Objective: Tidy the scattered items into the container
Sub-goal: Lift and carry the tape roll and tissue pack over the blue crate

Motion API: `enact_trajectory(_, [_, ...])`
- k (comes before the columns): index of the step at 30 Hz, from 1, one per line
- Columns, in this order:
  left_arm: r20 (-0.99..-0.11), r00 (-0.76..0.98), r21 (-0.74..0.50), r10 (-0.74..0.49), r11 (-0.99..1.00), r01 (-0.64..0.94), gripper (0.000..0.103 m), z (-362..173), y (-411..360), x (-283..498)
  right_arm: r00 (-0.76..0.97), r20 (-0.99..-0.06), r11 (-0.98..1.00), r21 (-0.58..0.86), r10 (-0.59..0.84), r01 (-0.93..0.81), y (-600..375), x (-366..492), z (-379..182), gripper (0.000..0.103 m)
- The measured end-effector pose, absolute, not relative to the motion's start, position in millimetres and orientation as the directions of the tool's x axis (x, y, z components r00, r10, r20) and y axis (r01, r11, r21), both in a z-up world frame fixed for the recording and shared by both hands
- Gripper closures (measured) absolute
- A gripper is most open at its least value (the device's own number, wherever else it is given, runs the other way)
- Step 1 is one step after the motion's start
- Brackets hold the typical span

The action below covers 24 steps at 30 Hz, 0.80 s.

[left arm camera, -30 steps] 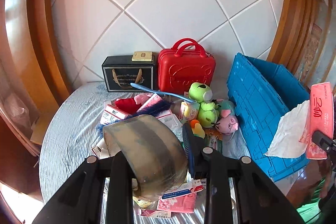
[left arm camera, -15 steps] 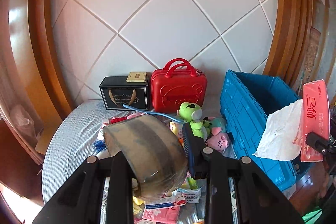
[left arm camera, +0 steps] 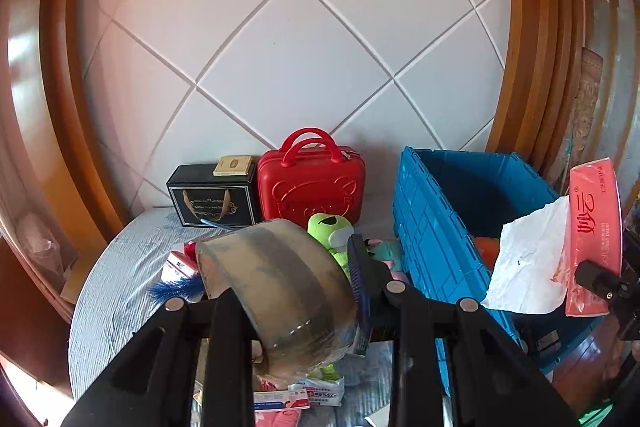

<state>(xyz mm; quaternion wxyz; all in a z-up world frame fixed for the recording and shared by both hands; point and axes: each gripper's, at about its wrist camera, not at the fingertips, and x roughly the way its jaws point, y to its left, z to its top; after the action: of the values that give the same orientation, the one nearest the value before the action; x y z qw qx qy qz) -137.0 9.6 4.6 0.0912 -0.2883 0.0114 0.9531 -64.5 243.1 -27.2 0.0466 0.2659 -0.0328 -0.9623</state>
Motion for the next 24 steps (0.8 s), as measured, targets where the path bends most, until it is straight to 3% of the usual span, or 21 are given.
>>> enact_trajectory(24, [-0.56,-0.775,0.031,0.294,-0.927,-0.374,0.077,20.1,171.6,-160.5,-0.861,-0.507,-0.984,0.172,-0.041,-0.055,365.0,-31.1,-41.4,0.008])
